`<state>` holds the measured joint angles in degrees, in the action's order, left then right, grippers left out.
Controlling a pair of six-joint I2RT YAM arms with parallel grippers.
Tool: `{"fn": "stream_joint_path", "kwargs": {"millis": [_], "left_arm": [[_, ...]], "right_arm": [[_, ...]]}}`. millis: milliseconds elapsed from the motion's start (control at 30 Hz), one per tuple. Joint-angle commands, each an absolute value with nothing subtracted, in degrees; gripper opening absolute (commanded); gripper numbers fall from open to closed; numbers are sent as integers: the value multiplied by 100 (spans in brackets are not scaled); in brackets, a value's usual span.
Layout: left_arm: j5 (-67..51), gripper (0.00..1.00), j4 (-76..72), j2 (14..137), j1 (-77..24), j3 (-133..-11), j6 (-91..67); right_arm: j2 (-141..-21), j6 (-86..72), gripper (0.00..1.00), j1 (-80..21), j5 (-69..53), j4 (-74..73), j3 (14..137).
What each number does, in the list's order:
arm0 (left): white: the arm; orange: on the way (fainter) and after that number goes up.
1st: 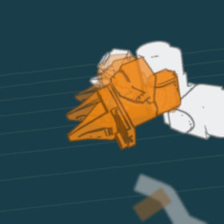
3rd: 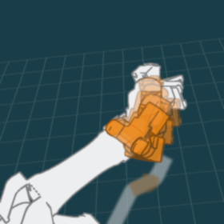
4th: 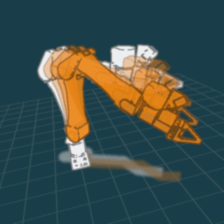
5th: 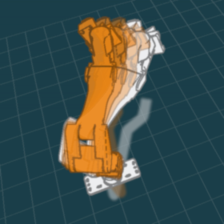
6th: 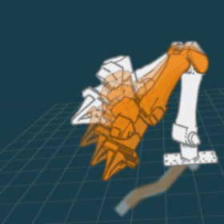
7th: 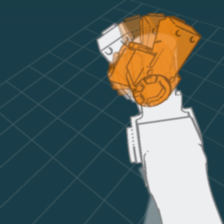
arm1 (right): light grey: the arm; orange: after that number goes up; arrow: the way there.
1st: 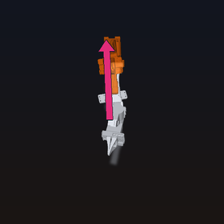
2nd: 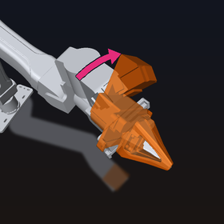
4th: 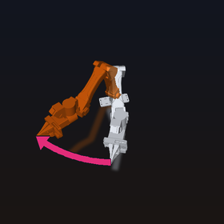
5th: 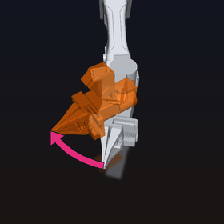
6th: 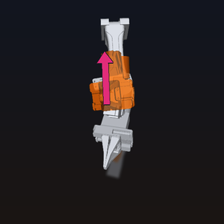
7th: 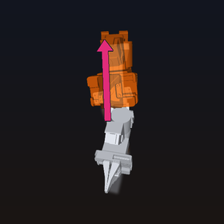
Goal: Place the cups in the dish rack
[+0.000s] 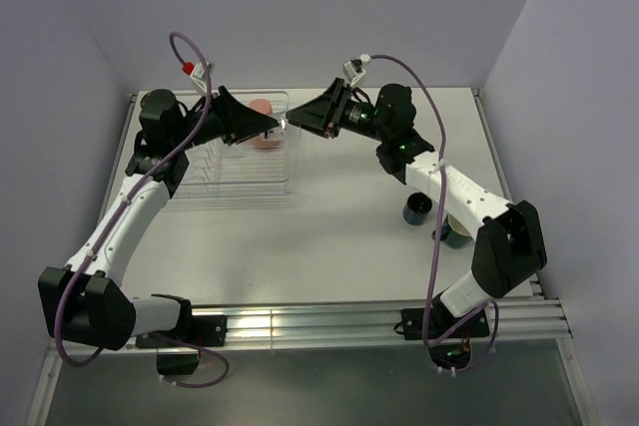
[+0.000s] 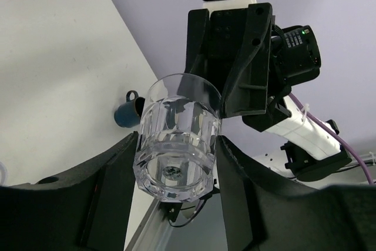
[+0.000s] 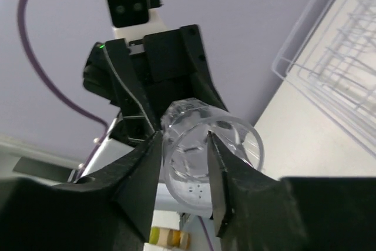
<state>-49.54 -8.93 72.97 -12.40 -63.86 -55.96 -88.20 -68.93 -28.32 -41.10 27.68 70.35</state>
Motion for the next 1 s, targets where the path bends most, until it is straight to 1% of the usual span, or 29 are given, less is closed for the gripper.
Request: {"fn": "stream_joint_path", "kwargs": {"millis": [0,100,200,233,267,367,400,467,533,567,633,667,800,967], "left_arm": [[-5168,0,-731,6891,-1073,-6890,-5405],[-5264,0,-695,6821,-800,-6952,-5414],[-5064,0,15,6812,-458,-7294,-5003],[-4915,0,705,6812,-274,-7434,-4627],[-4748,0,1042,6820,-185,-7723,-4406],[-3817,0,2131,6952,-9,-8242,-3711],[-3588,0,2336,7048,35,-8340,-3605],[-2746,0,2748,7127,228,-8542,-3323],[-2007,0,2996,7268,281,-8657,-3104],[-1377,0,3136,7329,290,-8744,-3033],[-785,0,3286,7593,308,-8832,-2884],[-260,0,3348,7698,316,-8929,-2822],[447,0,3419,8347,413,-9044,-2690],[817,0,3445,9087,536,-9508,-2610]], "right_arm": [[-8360,-6250,45,-2663,-3464,2067,6917],[-8218,-5995,48,-2540,-3226,1715,6891],[-8078,-5687,48,-2426,-2866,1135,6908],[-8025,-5486,48,-2391,-2752,951,6908],[-7929,-5389,49,-2347,-2507,671,6900],[-7788,-5072,50,-2285,-2190,309,6847],[-7770,-4949,50,-2242,-2154,247,6847],[-7761,-4826,50,-2224,-2005,45,6882],[-7761,-4632,50,-2215,-1890,-201,6943],[-7752,-4580,50,-2215,-1837,-333,6943],[-7734,-4413,50,-2215,-1732,-500,6952],[-7726,-4360,50,-2215,-1688,-562,6952],[-7655,-4114,50,-2206,-1494,-703,6856],[-7629,-3911,50,-2215,-1354,-844,6776]]}}
